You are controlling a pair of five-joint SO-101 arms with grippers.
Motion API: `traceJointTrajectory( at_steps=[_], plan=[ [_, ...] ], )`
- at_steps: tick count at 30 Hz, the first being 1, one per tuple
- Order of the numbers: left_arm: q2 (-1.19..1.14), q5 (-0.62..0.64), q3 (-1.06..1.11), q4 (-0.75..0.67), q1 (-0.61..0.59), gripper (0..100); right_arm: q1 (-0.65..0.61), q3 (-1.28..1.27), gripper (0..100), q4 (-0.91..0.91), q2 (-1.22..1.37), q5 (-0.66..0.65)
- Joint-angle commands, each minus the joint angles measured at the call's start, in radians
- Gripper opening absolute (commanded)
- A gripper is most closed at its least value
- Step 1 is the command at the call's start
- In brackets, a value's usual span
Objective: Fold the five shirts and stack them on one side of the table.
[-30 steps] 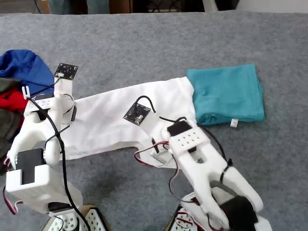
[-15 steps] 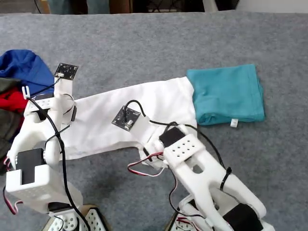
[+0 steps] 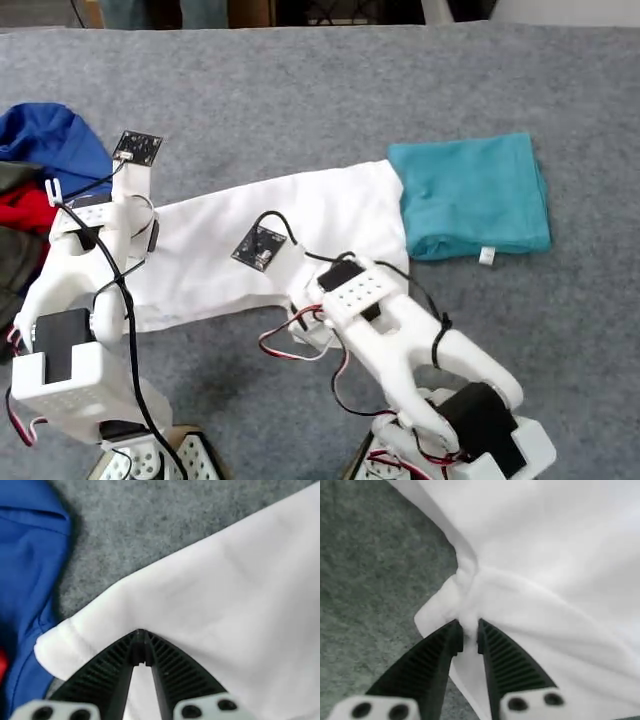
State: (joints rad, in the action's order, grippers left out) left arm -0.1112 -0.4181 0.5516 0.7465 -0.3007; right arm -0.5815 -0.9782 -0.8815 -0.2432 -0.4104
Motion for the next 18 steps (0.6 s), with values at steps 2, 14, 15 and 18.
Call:
traceJointTrajectory(
  at_steps=[2,14,15,18],
  plan=[
    [-0.003,-0.012,-0.031,-0.014,-0.01,3,-0.015,0.016,1.5,0.002,0.01,0.005],
    [-0.003,-0.011,-0.031,-0.017,-0.012,3,0.018,0.199,1.5,-0.184,0.01,-0.003],
    [-0.003,-0.011,-0.031,-0.017,-0.012,3,0.009,0.22,1.5,-0.201,0.01,-0.003],
    [-0.003,0.034,-0.033,-0.02,-0.013,3,-0.018,0.266,1.5,-0.233,0.01,0.003]
  ],
)
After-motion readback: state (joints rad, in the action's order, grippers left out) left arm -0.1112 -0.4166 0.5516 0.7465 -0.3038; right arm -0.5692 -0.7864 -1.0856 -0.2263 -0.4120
